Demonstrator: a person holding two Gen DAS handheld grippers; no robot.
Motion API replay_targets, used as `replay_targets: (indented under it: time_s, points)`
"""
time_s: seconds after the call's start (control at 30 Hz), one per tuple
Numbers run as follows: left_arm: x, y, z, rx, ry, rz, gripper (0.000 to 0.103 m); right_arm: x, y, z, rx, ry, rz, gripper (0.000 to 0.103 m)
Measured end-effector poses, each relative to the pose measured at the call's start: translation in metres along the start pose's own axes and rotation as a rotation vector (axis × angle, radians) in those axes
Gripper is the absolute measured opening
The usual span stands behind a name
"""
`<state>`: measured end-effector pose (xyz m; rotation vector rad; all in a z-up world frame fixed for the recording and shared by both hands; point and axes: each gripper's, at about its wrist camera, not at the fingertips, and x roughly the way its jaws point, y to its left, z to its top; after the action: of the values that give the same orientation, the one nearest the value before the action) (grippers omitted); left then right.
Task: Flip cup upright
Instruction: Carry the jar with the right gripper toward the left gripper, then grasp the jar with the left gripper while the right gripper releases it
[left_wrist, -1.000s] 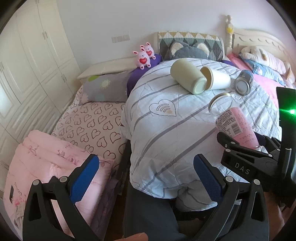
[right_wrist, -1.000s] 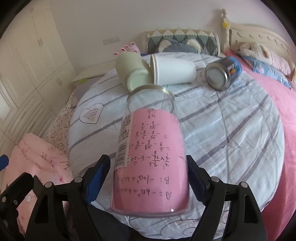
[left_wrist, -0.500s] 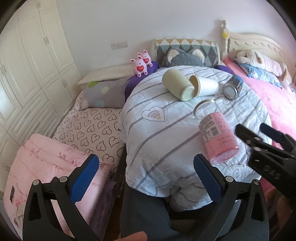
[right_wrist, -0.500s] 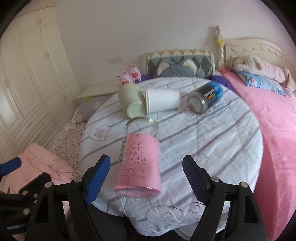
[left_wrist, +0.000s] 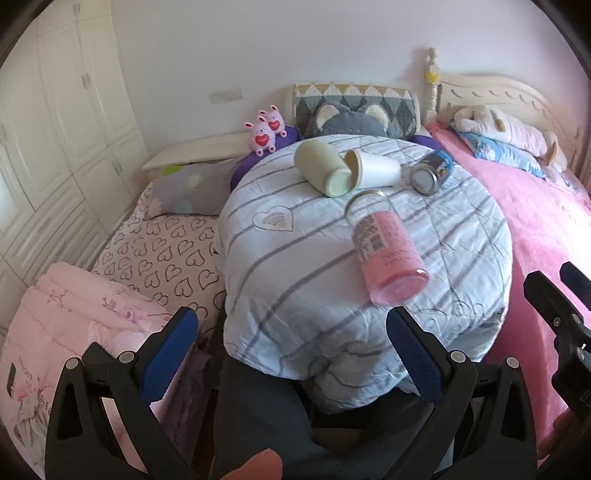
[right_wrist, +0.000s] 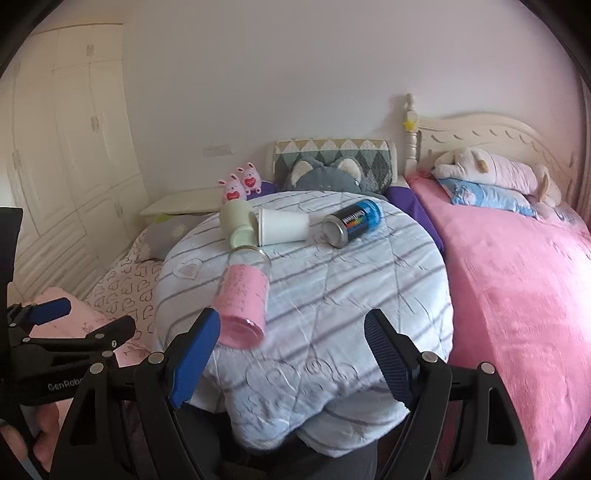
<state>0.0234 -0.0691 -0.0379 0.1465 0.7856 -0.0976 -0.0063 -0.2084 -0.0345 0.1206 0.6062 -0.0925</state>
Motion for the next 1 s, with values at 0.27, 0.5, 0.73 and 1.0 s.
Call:
replay_targets:
  time_s: [0.27, 0.5, 0.73, 1.0]
  points:
    - [-0.008, -0.007, -0.002, 0.013, -0.004, -0.006, 0.103, -0.001, -0.023, -0.012, 0.049, 0.027, 0.003, 0.082]
    - [-0.007, -0.009, -0.001, 0.004, 0.011, -0.016, 0.103, 0.002, -0.026, -0.013, 0.046, 0.027, 0.011, 0.082]
    - [0.013, -0.025, 0.017, -0.004, 0.057, -0.043, 0.103, 0.013, -0.04, -0.01, 0.068, 0.041, 0.011, 0.082]
    - [0.066, -0.06, 0.049, 0.005, 0.151, -0.058, 0.103, 0.049, -0.076, 0.004, 0.116, 0.077, 0.036, 0.082]
